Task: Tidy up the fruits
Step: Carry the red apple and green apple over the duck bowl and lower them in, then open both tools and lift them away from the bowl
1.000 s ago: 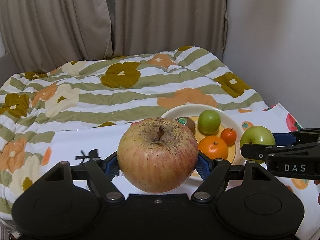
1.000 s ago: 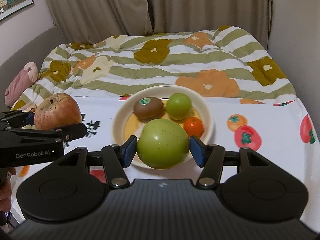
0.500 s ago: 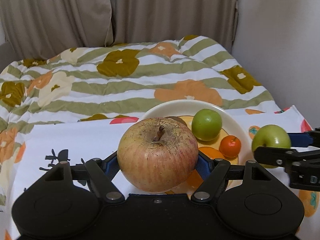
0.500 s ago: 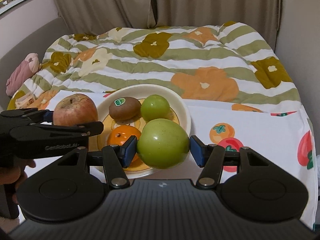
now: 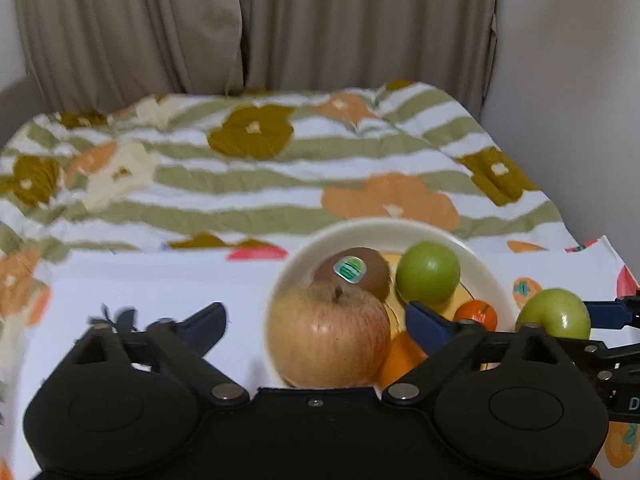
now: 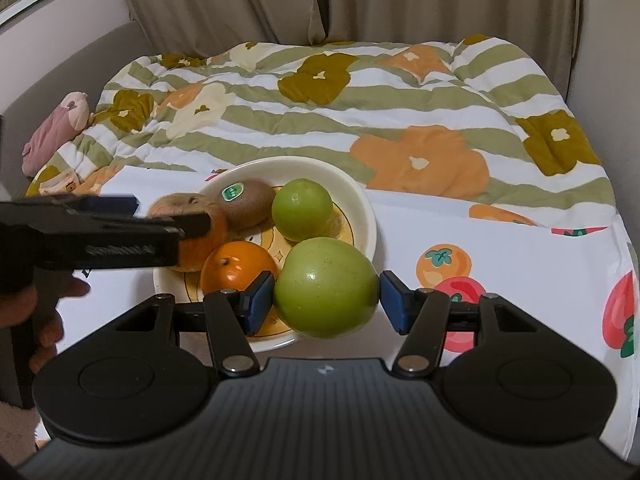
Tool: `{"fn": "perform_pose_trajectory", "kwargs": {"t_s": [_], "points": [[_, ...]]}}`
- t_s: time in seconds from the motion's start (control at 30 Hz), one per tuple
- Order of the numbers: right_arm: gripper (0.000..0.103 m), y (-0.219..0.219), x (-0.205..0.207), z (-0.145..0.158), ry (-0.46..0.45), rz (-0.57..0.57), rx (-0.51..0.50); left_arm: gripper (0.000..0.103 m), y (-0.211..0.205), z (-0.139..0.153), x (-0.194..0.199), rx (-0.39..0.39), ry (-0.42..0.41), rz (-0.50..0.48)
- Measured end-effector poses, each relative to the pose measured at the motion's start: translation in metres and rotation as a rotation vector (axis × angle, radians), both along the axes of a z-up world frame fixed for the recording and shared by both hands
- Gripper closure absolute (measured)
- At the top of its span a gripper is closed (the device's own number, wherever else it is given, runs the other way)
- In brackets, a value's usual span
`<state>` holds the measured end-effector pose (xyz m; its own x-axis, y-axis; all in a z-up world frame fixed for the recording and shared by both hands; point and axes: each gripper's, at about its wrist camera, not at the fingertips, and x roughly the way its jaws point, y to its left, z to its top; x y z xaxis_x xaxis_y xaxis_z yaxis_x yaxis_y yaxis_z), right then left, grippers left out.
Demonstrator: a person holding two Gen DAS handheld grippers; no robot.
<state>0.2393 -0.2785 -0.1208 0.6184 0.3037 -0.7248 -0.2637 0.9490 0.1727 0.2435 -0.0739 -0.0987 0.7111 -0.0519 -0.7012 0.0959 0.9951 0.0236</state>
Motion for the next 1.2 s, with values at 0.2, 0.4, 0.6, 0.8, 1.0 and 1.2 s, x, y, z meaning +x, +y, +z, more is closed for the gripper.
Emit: {"fn": "perform_pose_trajectory", "kwargs": {"t_s": [0.2, 0.4, 0.6, 0.8, 1.0, 1.2], "points": [[0.031, -0.001, 0.000, 0.004, -0.008, 0.023, -0.001, 0.002, 0.006, 0.013, -0.019, 0.017, -0.005, 0.005], [0.031, 0.007, 0.004, 0.003, -0.021, 0.071, -0.009, 0.002, 0.009, 0.015, -0.045, 0.032, 0.000, 0.039], [0.031, 0.017, 0.009, -0.004, -0.033, 0.127, -0.019, 0.002, 0.010, 0.013, -0.060, 0.043, -0.003, 0.070], [0.031, 0.018, 0.011, -0.013, -0.038, 0.152, -0.021, 0.002, 0.009, 0.010, -0.068, 0.049, -0.007, 0.094], [0.030, 0.013, 0.013, -0.020, -0.047, 0.166, -0.006, 0.002, 0.005, 0.008, -0.076, 0.056, -0.001, 0.113], [0.000, 0.009, 0.005, -0.011, -0.124, 0.152, 0.007, 0.002, 0.000, 0.008, -0.084, 0.072, 0.008, 0.109]]}}
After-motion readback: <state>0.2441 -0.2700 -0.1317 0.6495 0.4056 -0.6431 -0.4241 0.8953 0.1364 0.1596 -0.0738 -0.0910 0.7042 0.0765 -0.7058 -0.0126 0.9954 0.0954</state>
